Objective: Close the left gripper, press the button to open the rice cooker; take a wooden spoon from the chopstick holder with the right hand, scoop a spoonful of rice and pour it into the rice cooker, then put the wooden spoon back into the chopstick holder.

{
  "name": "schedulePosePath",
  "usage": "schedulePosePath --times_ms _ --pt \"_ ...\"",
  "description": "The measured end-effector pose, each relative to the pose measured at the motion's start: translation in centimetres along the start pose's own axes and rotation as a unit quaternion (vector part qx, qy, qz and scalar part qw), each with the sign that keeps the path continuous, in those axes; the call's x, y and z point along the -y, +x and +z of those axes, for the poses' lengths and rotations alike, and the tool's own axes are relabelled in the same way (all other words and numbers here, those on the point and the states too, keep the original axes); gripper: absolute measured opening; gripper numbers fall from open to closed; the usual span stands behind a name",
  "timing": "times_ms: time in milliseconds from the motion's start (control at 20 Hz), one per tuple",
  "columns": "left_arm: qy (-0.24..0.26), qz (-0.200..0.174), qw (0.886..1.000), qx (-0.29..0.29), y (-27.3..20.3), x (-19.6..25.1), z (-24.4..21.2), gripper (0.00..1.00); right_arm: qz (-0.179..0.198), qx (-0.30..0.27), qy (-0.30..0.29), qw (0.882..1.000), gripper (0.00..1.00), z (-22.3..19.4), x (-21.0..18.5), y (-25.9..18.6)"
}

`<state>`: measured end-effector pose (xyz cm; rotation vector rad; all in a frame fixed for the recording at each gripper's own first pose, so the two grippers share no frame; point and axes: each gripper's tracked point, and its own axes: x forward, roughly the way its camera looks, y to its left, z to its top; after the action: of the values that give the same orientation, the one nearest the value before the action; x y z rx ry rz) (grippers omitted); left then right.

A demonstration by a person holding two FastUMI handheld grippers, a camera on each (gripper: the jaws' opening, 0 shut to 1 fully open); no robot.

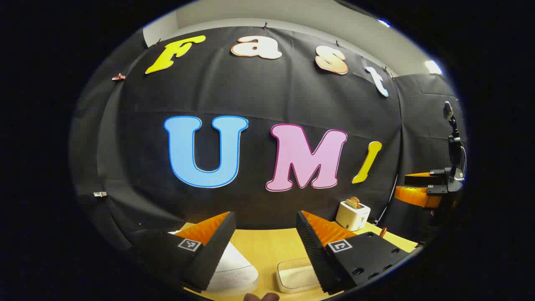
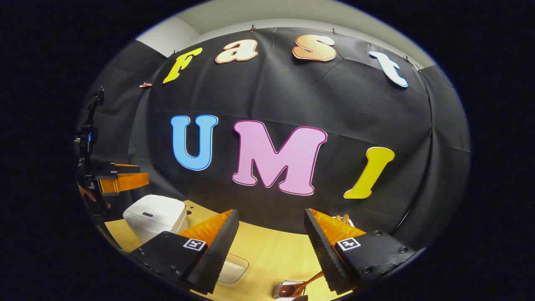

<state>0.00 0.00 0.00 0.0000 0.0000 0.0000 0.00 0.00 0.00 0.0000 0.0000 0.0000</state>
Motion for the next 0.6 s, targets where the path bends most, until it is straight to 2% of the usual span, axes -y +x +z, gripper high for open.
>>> schedulePosePath --times_ms 600 --pt "-0.001 0.001 1.0 -0.001 0.11 -0.02 -0.06 0.94 -0.002 0.0 -0.001 1.0 0.97 -0.01 0.18 0.28"
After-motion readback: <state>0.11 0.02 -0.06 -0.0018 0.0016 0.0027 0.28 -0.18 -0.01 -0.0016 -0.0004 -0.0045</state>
